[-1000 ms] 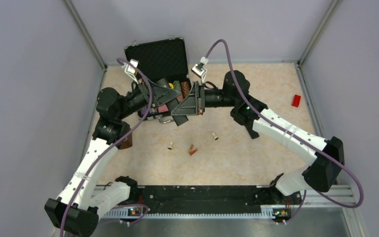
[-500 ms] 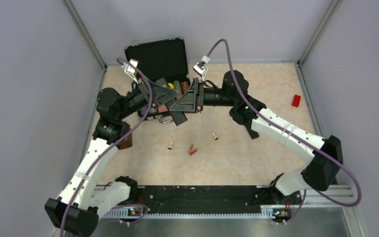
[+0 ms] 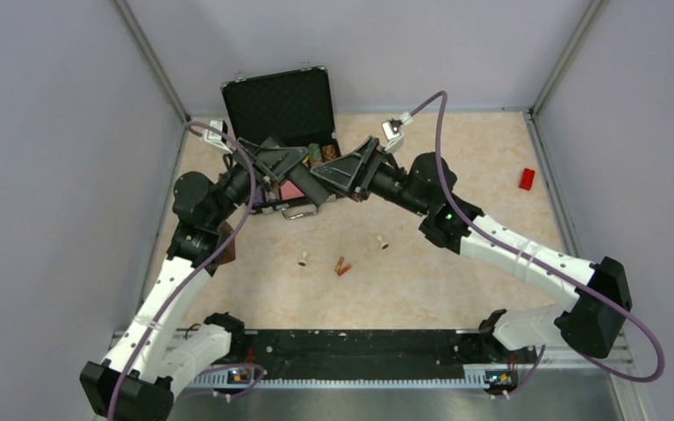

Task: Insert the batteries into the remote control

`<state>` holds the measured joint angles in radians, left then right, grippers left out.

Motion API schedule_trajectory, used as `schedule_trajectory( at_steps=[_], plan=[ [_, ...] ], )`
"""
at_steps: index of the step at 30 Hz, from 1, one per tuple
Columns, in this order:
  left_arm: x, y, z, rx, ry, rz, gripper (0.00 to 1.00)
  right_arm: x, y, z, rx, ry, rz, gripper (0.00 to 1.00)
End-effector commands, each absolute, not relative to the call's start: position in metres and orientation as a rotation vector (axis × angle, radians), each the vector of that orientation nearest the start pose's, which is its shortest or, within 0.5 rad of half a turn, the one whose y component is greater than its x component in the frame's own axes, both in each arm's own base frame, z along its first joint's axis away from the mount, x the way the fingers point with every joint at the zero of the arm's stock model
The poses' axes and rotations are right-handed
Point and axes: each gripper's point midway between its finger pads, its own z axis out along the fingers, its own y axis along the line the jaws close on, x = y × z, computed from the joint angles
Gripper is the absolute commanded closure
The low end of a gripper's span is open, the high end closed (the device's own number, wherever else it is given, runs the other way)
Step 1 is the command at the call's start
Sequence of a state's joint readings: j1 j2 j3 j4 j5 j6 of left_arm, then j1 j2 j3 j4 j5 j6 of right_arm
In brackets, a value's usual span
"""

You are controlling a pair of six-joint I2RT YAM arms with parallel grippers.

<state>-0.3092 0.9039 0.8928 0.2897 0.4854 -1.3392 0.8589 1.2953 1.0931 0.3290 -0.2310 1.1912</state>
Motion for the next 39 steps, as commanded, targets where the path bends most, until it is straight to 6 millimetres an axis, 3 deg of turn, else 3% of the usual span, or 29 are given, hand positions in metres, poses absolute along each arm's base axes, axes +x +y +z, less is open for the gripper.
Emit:
schedule_trajectory(
  at_steps=[1, 13, 20, 26, 31, 39],
  plan=[
    [0.256, -0.191, 0.449, -0.414, 1.379, -1.719, 1.00, 0.233, 0.382, 0.407, 0.117, 1.673, 1.761, 0.33],
    [0.262, -0.187, 0.439, -0.501, 1.359, -1.745, 1.00, 0.232, 0.409, 0.383, 0.089, 1.744, 1.688, 0.36],
    [0.260, -0.180, 0.443, -0.515, 1.319, -1.723, 1.00, 0.235, 0.413, 0.362, 0.158, 1.791, 1.681, 0.45],
    [0.262, -0.175, 0.444, -0.531, 1.289, -1.707, 1.00, 0.226, 0.407, 0.332, 0.213, 1.861, 1.708, 0.59],
    [0.265, -0.174, 0.442, -0.542, 1.282, -1.690, 1.00, 0.217, 0.396, 0.313, 0.226, 1.896, 1.696, 0.77],
    [0.271, -0.173, 0.431, -0.559, 1.301, -1.657, 1.00, 0.205, 0.387, 0.304, 0.168, 1.896, 1.698, 0.99]
  ],
)
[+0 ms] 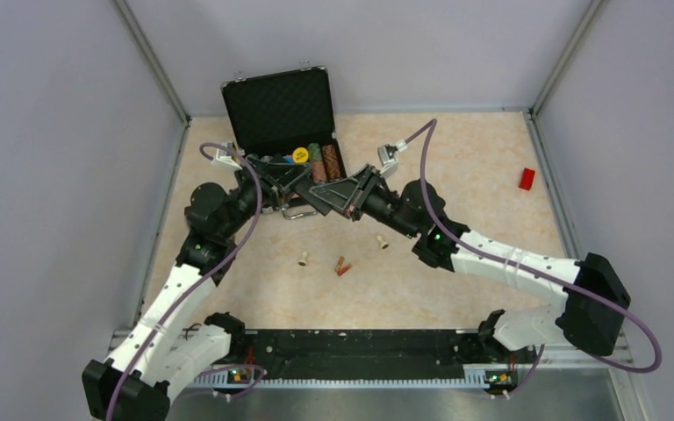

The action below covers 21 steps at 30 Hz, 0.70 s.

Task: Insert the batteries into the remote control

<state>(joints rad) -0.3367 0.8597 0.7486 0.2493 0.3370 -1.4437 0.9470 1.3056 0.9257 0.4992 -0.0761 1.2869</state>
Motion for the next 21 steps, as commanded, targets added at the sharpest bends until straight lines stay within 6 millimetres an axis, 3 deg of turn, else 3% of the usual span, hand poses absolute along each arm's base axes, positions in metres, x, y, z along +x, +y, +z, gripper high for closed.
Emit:
schedule_trajectory(
  at_steps=[1, 16, 21],
  plan=[
    [0.272, -0.172, 0.430, -0.568, 1.302, -1.650, 1.00, 0.205, 0.385, 0.303, 0.169, 1.898, 1.696, 1.00],
    [0.282, -0.168, 0.424, -0.561, 1.356, -1.520, 1.00, 0.198, 0.386, 0.302, 0.079, 1.886, 1.704, 0.99],
    [0.292, -0.168, 0.415, -0.539, 1.404, -1.433, 1.00, 0.201, 0.383, 0.296, 0.132, 1.885, 1.709, 0.73]
  ],
)
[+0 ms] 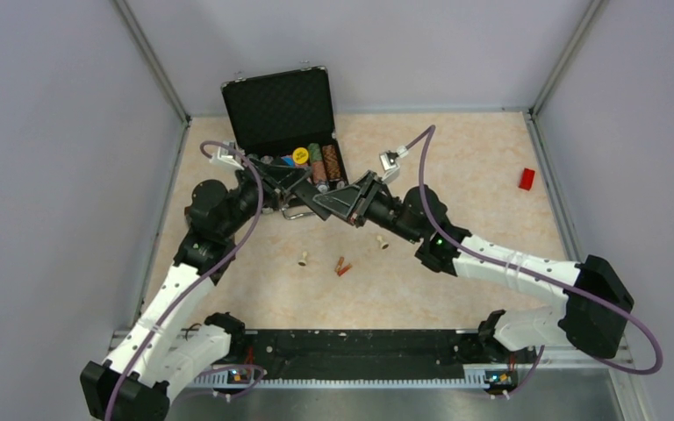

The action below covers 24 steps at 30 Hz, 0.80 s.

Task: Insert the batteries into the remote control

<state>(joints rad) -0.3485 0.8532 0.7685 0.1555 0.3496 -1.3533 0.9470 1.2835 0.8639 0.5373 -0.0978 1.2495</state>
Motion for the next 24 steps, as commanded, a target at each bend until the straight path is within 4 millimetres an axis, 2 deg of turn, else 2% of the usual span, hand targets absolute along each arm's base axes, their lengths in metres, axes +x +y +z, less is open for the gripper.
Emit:
schedule_trajectory(
  at_steps=[1, 3, 5, 16, 20, 24],
  plan=[
    [0.293, -0.169, 0.414, -0.537, 1.409, -1.436, 1.00, 0.202, 0.384, 0.296, 0.139, 1.889, 1.708, 0.68],
    [0.296, -0.173, 0.412, -0.529, 1.418, -1.457, 1.00, 0.204, 0.386, 0.297, 0.147, 1.885, 1.720, 0.61],
    [0.297, -0.177, 0.409, -0.526, 1.430, -1.475, 1.00, 0.206, 0.389, 0.296, 0.158, 1.887, 1.731, 0.57],
    [0.297, -0.180, 0.391, -0.494, 1.501, -1.420, 1.00, 0.220, 0.388, 0.303, 0.181, 1.855, 1.751, 0.54],
    [0.298, -0.181, 0.382, -0.475, 1.544, -1.388, 1.00, 0.223, 0.385, 0.304, 0.191, 1.849, 1.749, 0.44],
    [0.299, -0.183, 0.370, -0.467, 1.597, -1.359, 1.00, 0.231, 0.385, 0.312, 0.197, 1.826, 1.767, 0.39]
  ],
)
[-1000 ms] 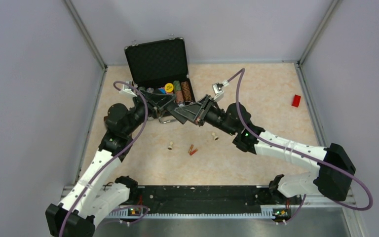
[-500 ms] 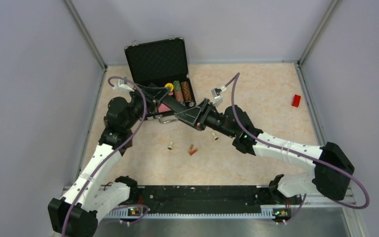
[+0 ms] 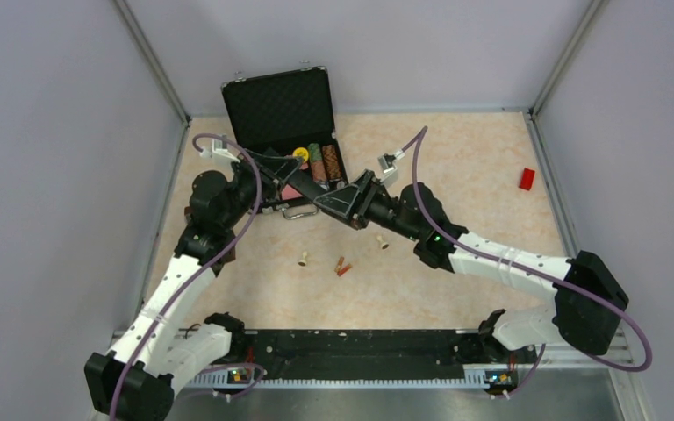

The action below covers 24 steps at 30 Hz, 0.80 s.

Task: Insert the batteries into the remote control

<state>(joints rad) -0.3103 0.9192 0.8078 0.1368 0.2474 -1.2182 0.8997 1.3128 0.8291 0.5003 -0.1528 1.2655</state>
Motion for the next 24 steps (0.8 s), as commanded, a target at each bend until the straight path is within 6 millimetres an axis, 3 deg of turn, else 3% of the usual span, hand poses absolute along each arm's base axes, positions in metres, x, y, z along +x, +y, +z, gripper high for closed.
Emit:
schedule_trajectory(
  at_steps=[1, 8, 17, 24],
  plan=[
    [0.299, -0.184, 0.368, -0.465, 1.606, -1.358, 1.00, 0.232, 0.386, 0.313, 0.194, 1.826, 1.767, 0.39],
    [0.299, -0.188, 0.363, -0.429, 1.642, -1.354, 1.00, 0.238, 0.397, 0.299, 0.232, 1.883, 1.788, 0.41],
    [0.299, -0.181, 0.363, -0.330, 1.654, -1.215, 1.00, 0.231, 0.389, 0.284, 0.286, 1.959, 1.764, 0.58],
    [0.298, -0.180, 0.365, -0.234, 1.645, -1.150, 1.00, 0.229, 0.388, 0.289, 0.291, 1.977, 1.758, 0.73]
  ],
)
